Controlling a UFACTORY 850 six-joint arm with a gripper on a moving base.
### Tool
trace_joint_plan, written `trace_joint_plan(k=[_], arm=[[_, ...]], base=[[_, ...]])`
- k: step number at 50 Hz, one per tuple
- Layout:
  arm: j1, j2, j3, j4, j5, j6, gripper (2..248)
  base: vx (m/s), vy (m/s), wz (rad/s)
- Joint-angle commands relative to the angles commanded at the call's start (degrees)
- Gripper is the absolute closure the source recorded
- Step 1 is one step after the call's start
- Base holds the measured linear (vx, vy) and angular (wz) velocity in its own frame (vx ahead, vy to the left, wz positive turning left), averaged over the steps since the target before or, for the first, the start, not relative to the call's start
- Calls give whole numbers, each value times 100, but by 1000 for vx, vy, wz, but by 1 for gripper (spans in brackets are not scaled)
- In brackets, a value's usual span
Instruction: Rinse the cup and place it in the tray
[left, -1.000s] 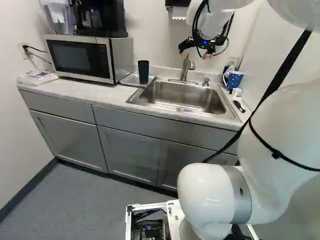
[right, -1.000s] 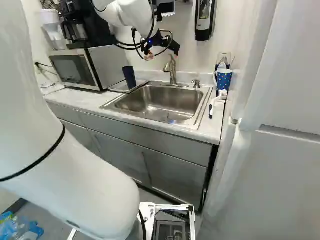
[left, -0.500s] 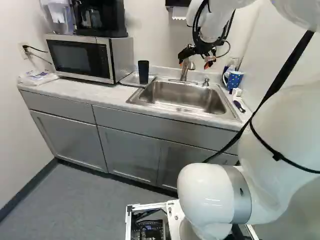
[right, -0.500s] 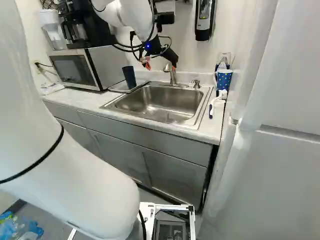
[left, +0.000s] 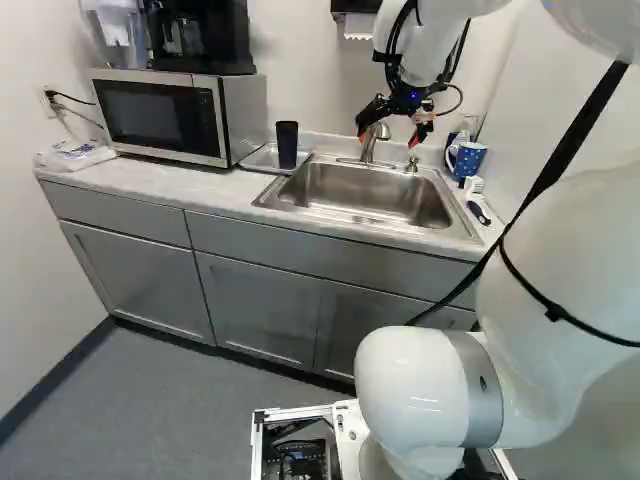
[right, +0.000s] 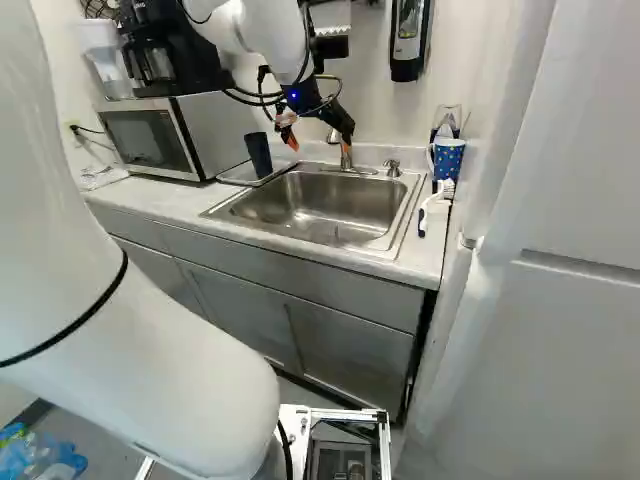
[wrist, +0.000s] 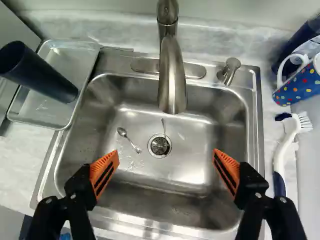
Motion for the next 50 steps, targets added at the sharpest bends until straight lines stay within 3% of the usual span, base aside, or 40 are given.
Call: trace_joint_plan(k=[50], arm=[[0,0,0,0,-148,0,3]], base=[[0,0,0]])
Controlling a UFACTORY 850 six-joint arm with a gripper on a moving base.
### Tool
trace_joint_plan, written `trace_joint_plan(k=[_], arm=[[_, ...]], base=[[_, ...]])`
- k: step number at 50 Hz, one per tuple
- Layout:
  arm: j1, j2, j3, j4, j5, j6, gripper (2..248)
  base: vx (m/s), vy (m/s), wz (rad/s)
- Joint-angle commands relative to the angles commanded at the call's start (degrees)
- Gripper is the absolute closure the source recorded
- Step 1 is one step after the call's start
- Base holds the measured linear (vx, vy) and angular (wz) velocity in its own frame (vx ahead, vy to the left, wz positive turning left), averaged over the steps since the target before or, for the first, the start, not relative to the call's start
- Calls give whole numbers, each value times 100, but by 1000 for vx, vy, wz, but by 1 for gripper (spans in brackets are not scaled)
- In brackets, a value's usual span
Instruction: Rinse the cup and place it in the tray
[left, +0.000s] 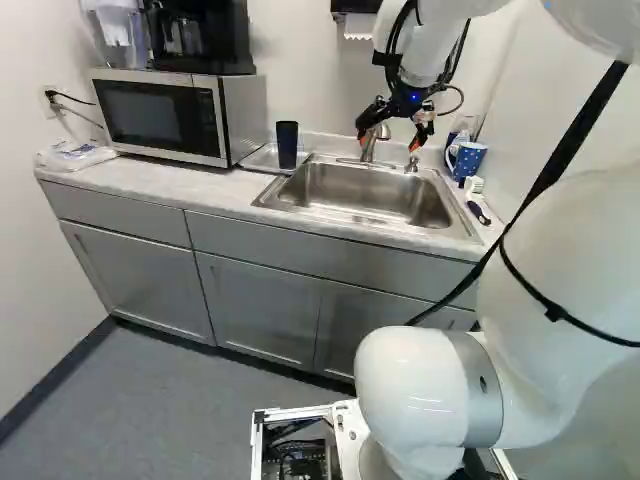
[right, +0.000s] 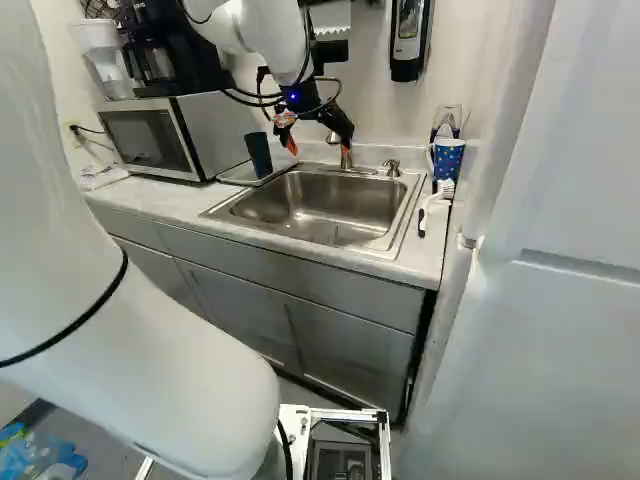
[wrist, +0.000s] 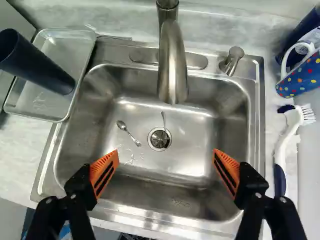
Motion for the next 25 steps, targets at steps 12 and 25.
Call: trace_joint_plan(k=[12,25], arm=[[0,0,0,0,0,0,3],[0,0,0,0,0,0,3]], base=[[0,0,0],[-20,18,51]])
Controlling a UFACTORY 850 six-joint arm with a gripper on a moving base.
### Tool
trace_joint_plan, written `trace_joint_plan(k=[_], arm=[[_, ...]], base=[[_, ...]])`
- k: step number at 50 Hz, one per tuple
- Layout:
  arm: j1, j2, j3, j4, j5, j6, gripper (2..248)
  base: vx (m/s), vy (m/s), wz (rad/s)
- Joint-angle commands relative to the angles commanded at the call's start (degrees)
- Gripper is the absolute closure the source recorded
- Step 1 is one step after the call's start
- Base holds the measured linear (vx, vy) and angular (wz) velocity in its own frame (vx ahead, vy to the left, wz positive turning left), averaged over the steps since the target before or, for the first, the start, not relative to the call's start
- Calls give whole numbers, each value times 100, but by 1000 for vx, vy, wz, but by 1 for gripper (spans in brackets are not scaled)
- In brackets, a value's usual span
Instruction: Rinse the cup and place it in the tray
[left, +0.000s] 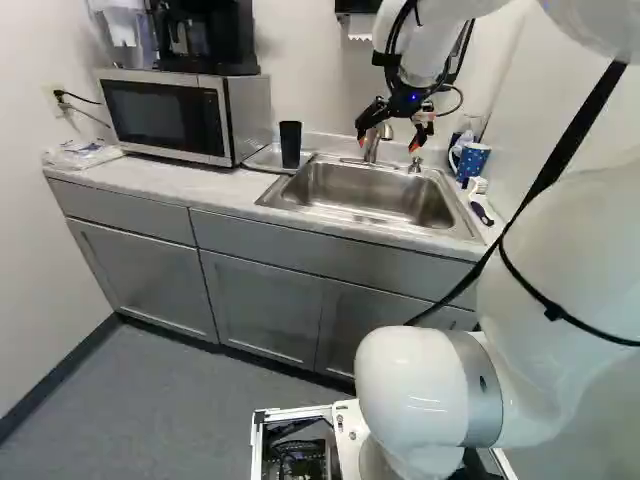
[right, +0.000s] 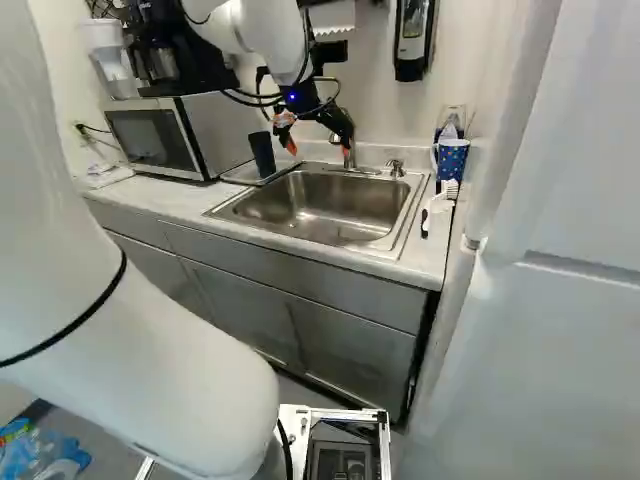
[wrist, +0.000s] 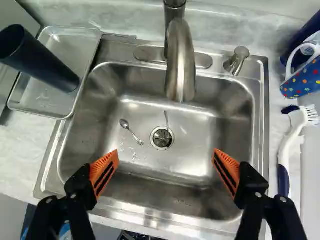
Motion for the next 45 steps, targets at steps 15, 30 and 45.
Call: trace_joint_plan(k=[15,30,45], arm=[[0,0,0,0,0,0,3],[0,0,0,0,0,0,3],[0,0,0,0,0,0,3]], base=[[-26,33,-6],[-53,66,-1],[-92,105,0]])
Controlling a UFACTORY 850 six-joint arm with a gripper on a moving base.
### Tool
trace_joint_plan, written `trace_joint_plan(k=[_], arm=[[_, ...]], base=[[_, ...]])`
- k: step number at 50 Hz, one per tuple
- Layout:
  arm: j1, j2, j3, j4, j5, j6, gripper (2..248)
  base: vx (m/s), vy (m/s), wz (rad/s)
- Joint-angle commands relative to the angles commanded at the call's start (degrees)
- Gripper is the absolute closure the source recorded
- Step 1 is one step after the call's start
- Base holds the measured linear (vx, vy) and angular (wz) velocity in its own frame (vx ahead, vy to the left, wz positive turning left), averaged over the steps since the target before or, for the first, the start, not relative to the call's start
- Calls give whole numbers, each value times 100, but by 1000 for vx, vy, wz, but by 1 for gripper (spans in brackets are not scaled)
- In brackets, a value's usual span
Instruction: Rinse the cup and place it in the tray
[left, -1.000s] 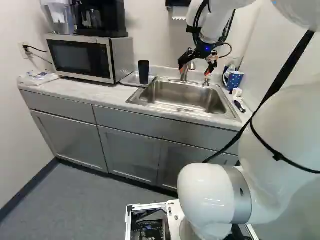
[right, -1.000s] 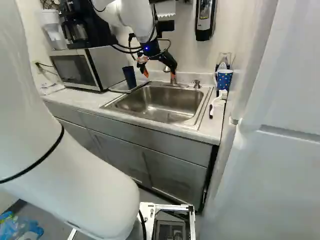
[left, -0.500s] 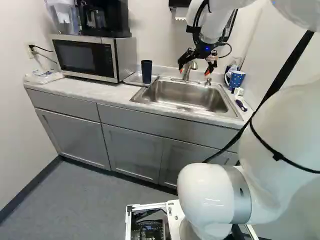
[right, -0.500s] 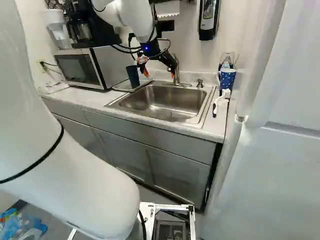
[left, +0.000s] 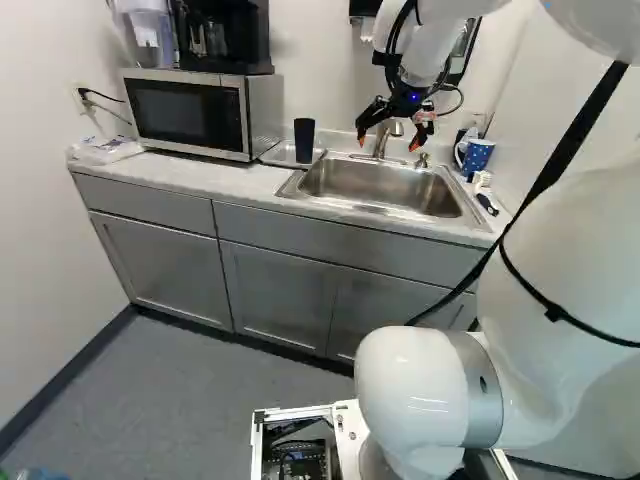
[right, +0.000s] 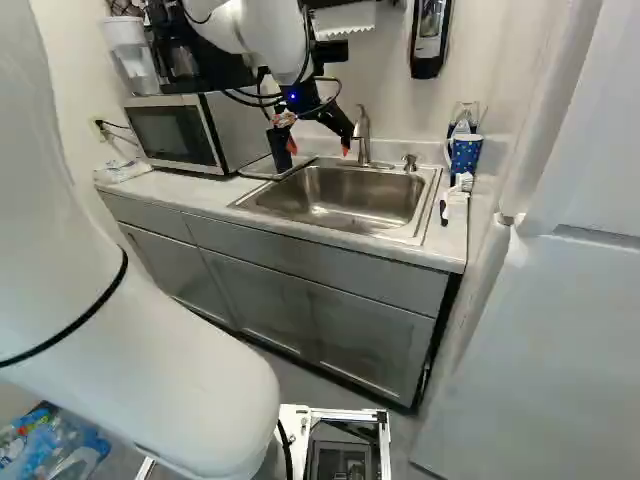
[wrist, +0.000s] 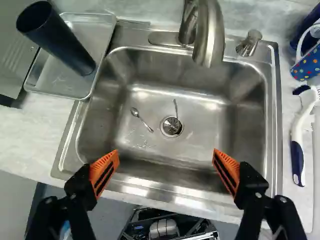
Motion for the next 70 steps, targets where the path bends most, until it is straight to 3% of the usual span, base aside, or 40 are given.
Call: trace_joint_plan(k=[70], arm=[[0,0,0,0,0,0,3]], base=[[-137,98,-214]])
